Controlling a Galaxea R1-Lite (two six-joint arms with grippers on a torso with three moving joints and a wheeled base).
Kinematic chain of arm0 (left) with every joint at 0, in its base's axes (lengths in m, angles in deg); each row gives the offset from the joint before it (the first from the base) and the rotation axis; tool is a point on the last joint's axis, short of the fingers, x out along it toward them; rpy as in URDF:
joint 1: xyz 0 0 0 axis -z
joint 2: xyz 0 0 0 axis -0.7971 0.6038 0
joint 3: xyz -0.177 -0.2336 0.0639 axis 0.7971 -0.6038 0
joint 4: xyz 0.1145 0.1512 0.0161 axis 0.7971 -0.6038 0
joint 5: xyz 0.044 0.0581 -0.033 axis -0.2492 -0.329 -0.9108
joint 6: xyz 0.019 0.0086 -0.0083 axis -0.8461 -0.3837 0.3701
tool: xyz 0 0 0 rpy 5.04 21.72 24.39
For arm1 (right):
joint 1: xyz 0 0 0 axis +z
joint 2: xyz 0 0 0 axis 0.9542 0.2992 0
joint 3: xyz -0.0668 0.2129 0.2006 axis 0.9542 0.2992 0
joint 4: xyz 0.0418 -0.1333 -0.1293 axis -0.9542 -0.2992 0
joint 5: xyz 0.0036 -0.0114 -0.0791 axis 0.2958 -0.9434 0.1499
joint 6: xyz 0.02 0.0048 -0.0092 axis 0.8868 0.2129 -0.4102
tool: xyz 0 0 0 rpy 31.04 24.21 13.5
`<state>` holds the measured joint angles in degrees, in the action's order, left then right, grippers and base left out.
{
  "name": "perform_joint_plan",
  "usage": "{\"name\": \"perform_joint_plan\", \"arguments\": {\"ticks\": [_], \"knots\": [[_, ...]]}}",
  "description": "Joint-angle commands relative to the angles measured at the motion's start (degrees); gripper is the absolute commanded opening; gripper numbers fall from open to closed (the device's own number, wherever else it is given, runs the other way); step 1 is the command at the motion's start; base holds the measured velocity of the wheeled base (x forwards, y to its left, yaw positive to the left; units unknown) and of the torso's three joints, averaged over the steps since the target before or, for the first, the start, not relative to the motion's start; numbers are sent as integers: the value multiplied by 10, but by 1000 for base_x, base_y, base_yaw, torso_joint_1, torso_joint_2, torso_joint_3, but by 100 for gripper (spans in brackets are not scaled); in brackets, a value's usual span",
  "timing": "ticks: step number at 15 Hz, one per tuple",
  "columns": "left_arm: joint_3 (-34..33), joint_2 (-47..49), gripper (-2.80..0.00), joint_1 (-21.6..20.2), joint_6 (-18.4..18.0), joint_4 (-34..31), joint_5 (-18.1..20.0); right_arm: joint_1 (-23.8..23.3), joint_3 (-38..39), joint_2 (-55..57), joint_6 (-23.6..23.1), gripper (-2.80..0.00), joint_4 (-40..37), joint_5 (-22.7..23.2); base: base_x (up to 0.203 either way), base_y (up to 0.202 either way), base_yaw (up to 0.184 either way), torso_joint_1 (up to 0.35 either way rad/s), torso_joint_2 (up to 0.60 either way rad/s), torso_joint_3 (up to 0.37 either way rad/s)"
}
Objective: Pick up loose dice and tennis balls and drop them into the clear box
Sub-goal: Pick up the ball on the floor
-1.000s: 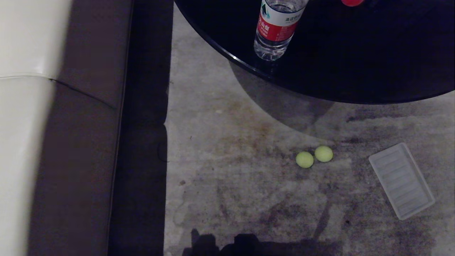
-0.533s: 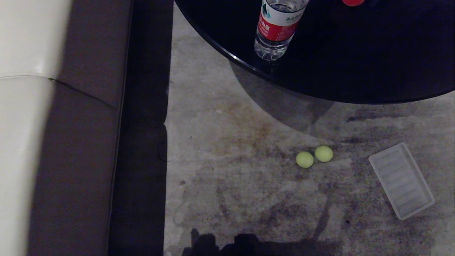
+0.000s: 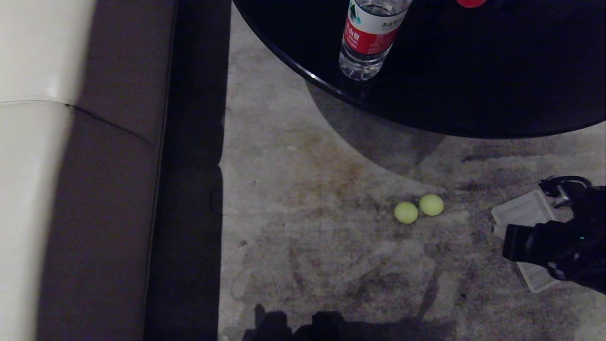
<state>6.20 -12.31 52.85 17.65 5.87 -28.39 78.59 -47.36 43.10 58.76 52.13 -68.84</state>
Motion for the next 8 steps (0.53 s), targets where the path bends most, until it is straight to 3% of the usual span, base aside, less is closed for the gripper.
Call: {"name": "perform_joint_plan", "arguments": {"ticks": [1, 2, 3, 8], "knots": [[-1, 0, -280, 0, 1, 0, 0, 7, -19, 177, 19, -280, 96, -3, 0, 0, 0, 0, 0, 0], [-1, 1, -280, 0, 1, 0, 0, 8, -30, 213, 33, -280, 120, -4, 0, 0, 0, 0, 0, 0], [-1, 1, -280, 0, 1, 0, 0, 7, -45, 241, 42, 0, 136, -5, 0, 0, 0, 0, 0, 0], [-1, 1, -280, 0, 1, 0, 0, -24, -120, 322, 56, 0, 176, -8, 0, 0, 0, 0, 0, 0]]}}
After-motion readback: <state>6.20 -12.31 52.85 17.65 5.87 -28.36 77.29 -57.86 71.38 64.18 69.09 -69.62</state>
